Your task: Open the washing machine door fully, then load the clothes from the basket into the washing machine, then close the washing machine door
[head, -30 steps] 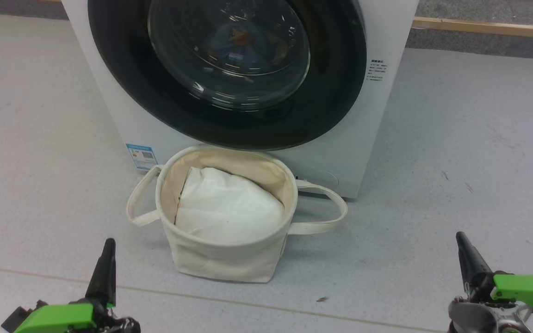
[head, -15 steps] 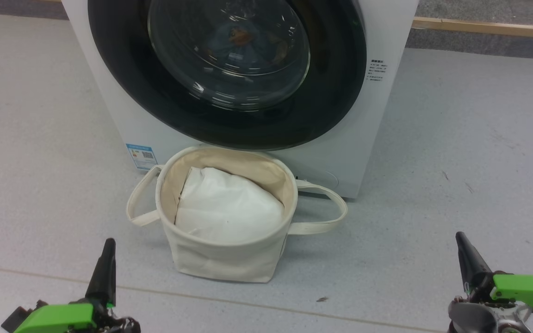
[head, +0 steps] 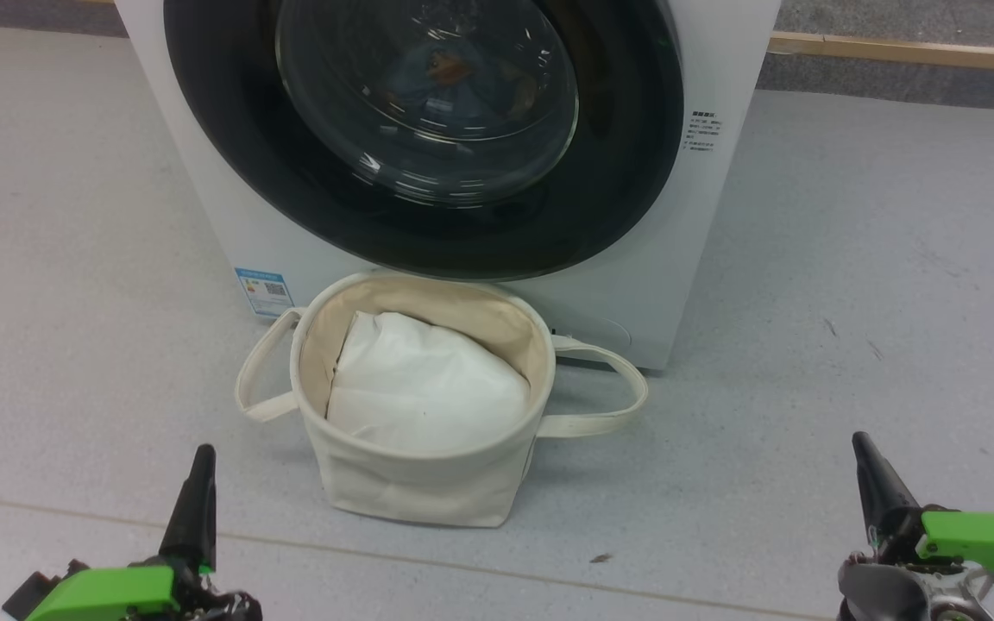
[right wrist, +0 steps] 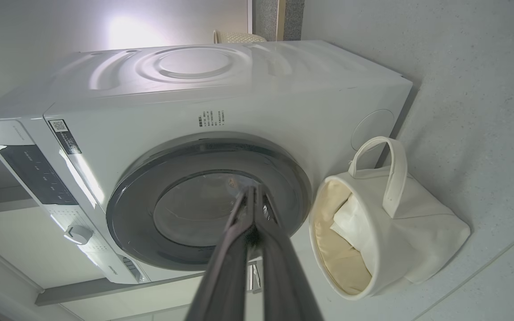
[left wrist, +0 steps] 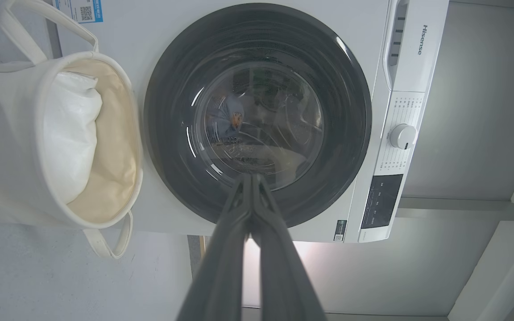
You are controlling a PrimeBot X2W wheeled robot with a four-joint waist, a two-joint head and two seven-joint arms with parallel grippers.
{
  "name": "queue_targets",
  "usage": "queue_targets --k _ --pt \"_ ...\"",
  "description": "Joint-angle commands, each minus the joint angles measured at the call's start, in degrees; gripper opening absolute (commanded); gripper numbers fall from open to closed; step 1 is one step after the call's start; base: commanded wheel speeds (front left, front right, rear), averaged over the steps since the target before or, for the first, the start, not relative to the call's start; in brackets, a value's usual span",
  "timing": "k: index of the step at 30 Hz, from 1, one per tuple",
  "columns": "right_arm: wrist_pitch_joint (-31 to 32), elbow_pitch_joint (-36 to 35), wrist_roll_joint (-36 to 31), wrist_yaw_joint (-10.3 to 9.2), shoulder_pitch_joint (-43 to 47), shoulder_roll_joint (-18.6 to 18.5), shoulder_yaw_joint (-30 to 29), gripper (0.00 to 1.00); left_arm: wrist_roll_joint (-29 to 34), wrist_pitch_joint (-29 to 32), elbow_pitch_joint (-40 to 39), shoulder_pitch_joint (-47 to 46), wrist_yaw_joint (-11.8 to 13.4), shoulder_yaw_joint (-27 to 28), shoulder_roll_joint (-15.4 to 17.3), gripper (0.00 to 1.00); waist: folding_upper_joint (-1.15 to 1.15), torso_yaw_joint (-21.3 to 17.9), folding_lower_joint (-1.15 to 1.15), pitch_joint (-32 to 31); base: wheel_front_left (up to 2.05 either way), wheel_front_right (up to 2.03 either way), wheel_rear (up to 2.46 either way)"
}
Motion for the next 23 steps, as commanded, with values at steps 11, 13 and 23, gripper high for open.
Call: queue_targets --k 11,13,23 --pt "-0.26 -1.75 0.71 0.01 -2.37 -1.24 1.53 0.00 -0.16 0.44 -1.90 -2.48 -0.72 2.03 0.75 0.00 0.00 0.00 0.00 0.00 0.00 0.00 0.00" --pt "-0.28 -1.76 0.73 0.01 -2.37 -1.25 1.55 0.00 -0.16 0.44 -1.90 -2.48 -0.72 2.03 0.75 0.00 0.00 0.00 0.00 0.00 0.00 0.00 0.00" --pt "-0.38 -1.76 0.83 0.01 -2.36 -1.34 1.67 0.00 -0.16 0.44 -1.90 -2.48 -0.72 2.03 0.75 0.00 0.00 0.00 0.00 0.00 0.00 0.00 0.00"
